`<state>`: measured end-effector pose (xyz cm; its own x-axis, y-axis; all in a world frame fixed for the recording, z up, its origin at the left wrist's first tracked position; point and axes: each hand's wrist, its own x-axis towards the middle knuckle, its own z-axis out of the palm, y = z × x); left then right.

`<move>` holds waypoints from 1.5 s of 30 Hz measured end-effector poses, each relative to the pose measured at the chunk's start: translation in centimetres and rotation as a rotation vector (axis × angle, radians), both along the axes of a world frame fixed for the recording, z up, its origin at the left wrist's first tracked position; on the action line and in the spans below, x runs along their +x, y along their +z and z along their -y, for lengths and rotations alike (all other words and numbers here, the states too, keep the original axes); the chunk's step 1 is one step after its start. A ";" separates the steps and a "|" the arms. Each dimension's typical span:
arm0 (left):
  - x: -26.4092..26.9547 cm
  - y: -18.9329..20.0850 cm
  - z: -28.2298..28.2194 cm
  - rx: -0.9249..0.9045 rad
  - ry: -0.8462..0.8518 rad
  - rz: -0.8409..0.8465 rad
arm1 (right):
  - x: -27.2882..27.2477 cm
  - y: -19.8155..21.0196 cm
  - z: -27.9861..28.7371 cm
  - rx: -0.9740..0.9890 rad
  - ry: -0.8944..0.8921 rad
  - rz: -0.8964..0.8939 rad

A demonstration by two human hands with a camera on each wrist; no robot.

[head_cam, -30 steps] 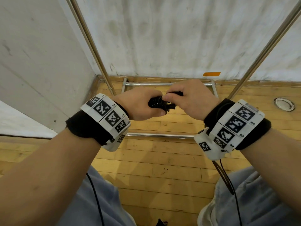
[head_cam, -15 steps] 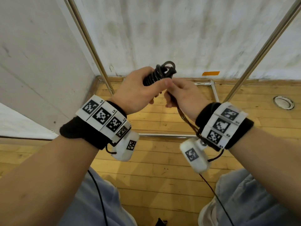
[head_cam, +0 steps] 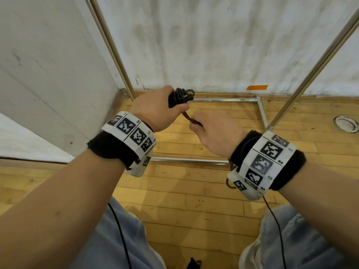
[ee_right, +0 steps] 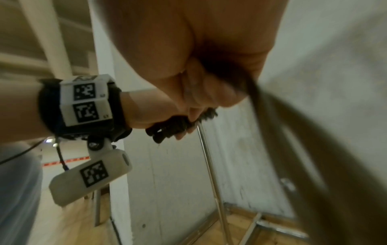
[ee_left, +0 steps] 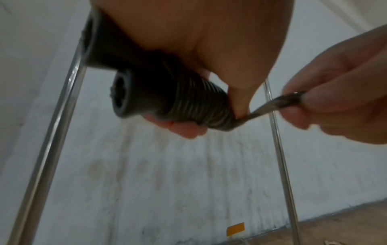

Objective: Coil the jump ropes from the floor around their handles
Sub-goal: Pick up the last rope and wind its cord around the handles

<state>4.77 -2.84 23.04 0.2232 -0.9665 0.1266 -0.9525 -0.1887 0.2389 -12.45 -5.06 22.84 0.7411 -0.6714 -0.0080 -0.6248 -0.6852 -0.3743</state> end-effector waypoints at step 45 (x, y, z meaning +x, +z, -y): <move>-2.1 1.4 -1.0 -0.178 -0.017 -0.395 | 1.4 0.3 0.1 0.405 -0.151 0.495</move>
<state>2.67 -1.81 24.48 0.2724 -0.9413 0.1994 -0.7838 -0.0969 0.6134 -11.07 -5.20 23.15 0.6200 -0.7838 0.0361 -0.3904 -0.3481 -0.8523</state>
